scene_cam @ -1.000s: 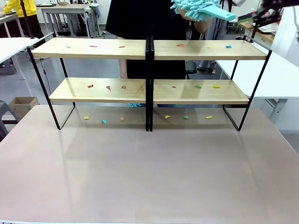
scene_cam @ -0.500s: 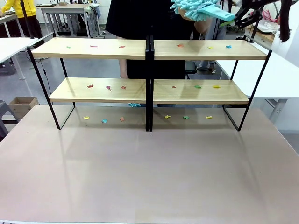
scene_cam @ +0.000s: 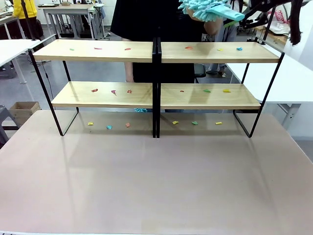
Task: Clean the shelves.
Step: Pick up the Duster when the human hands it over, then clean a randomly selected level of the Shelf with the Duster.
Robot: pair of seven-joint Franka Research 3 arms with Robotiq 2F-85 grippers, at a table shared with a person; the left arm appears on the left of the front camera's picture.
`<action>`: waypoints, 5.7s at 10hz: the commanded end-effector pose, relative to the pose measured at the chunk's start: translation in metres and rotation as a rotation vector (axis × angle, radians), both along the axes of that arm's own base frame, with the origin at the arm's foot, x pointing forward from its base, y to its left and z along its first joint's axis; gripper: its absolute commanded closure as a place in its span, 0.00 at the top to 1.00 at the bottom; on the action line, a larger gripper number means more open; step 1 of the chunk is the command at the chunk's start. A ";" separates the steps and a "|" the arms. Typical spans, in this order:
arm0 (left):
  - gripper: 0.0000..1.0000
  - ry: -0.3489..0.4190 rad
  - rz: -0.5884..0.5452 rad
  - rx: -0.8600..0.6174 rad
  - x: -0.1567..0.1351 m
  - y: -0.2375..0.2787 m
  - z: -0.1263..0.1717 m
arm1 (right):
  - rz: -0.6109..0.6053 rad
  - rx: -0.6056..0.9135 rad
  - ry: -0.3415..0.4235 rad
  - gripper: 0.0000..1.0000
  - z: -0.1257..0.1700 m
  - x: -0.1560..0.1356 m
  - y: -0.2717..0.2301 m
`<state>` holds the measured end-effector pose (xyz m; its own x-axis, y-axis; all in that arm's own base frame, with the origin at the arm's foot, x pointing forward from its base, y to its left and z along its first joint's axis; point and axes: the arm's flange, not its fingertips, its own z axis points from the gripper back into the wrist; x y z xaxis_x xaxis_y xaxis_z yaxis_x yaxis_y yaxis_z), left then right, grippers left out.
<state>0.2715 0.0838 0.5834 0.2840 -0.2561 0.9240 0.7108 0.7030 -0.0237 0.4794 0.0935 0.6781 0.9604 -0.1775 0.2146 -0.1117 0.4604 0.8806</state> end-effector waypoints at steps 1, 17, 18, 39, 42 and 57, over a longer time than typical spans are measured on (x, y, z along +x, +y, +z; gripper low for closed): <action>1.00 0.002 0.000 0.000 0.000 0.000 -0.001 | 0.018 0.013 0.020 0.00 0.007 0.002 0.002; 1.00 0.002 0.000 0.000 0.000 0.000 -0.001 | 0.361 -0.279 -0.105 0.00 0.036 -0.213 -0.175; 1.00 0.002 0.000 0.000 0.000 0.000 -0.001 | 0.423 -0.259 -0.078 0.00 0.026 -0.235 -0.203; 1.00 0.002 0.000 0.000 0.000 0.000 -0.001 | 0.462 -0.389 0.008 0.00 -0.037 -0.295 -0.282; 1.00 0.002 0.000 0.000 0.000 0.000 -0.001 | 0.462 -0.389 0.008 0.00 -0.037 -0.295 -0.282; 1.00 0.002 0.000 0.000 0.000 0.000 -0.001 | 0.334 -0.853 -0.367 0.13 0.068 -0.182 0.058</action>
